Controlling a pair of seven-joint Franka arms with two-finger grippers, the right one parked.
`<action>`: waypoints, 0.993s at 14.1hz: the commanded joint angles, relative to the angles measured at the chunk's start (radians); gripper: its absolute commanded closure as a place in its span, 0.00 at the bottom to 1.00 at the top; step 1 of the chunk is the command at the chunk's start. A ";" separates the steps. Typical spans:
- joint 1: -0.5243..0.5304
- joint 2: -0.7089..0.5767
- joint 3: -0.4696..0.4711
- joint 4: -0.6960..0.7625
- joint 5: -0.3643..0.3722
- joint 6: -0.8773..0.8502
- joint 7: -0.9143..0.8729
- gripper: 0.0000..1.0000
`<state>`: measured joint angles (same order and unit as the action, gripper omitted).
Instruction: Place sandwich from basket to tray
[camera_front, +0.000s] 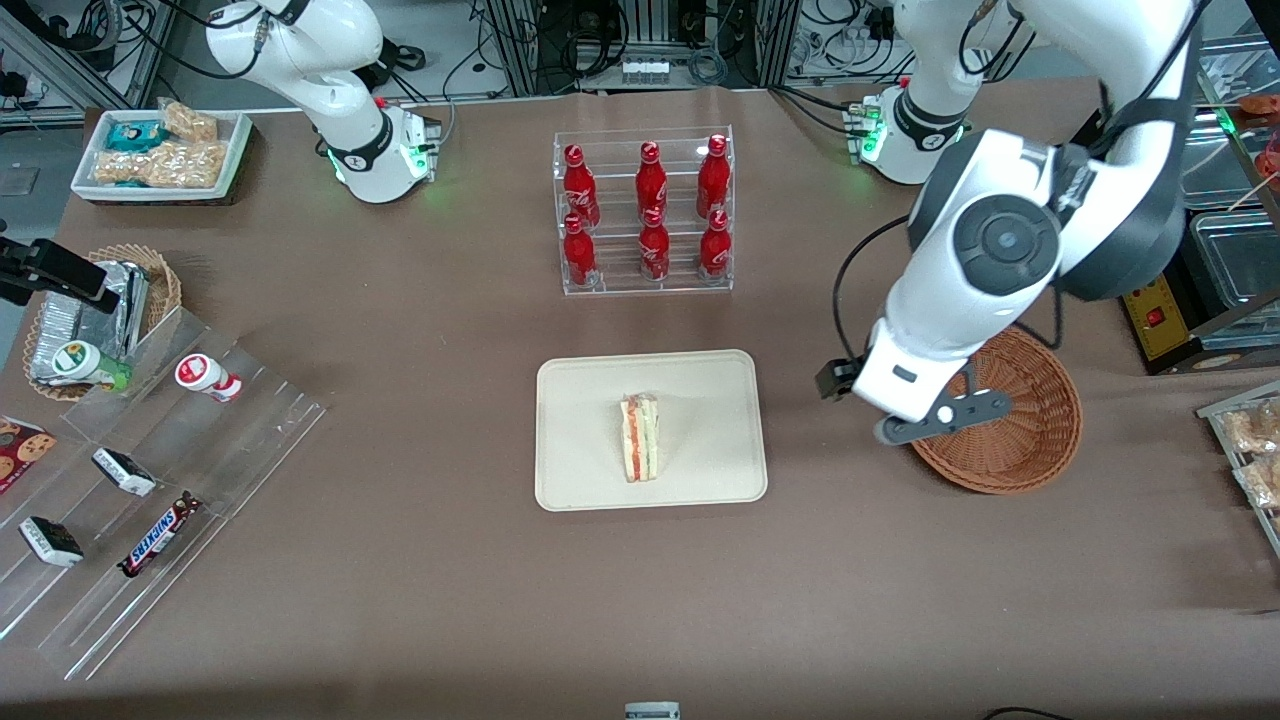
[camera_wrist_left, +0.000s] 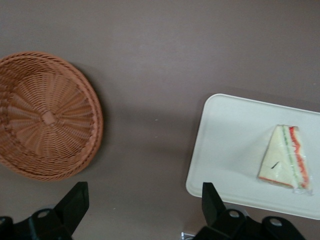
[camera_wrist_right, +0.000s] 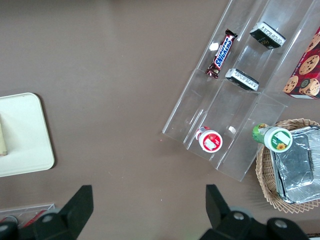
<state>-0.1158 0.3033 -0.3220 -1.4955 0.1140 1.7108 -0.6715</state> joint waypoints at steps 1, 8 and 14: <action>0.054 -0.107 0.000 -0.118 -0.039 0.000 0.068 0.00; 0.137 -0.285 0.154 -0.175 -0.154 -0.157 0.514 0.00; 0.103 -0.291 0.242 -0.083 -0.149 -0.220 0.665 0.00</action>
<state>0.0121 -0.0065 -0.0927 -1.6226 -0.0318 1.4903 -0.0304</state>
